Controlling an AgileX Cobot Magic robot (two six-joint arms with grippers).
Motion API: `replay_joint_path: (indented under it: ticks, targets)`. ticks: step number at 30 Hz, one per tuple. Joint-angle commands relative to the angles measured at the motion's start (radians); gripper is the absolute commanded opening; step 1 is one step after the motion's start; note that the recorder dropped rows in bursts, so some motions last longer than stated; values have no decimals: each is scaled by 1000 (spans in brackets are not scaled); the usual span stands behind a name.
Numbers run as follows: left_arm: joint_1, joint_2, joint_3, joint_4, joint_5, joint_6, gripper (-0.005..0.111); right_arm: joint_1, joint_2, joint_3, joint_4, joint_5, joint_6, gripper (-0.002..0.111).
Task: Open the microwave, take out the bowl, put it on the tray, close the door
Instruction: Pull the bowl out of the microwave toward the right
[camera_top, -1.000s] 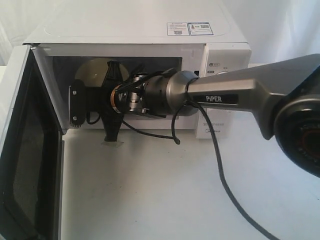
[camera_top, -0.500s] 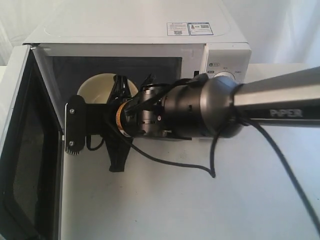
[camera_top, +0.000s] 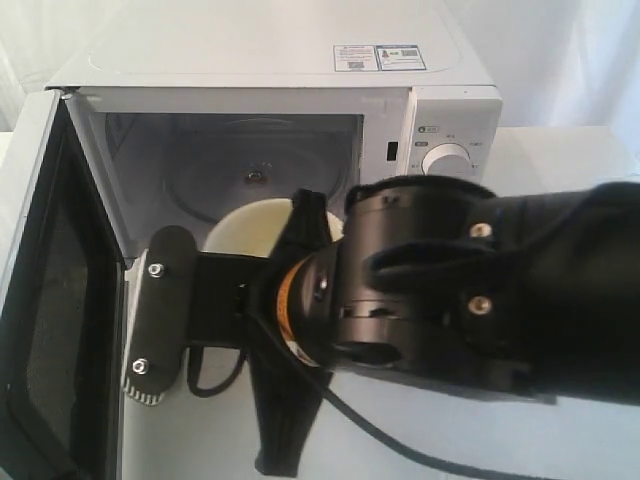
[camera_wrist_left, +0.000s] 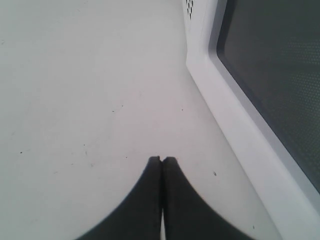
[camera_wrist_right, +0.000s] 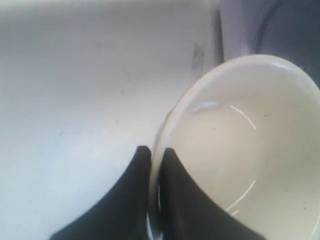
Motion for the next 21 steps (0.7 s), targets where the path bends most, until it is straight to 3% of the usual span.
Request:
replay_joint_path:
  ticks: [1,5,13,21]
  targets:
    - [2,-4,4,-6,3,4,0,12,-82,16,102,236,26,0]
    - [2,-4,4,-6,3,4,0,0,-130,69,89,361,93,0]
    - [2,-4,4,-6,3,4,0,-122,-206,226,49,301,226,0]
    - [2,-4,4,-6,3,4,0,-299,-210,377,1,26,301,0]
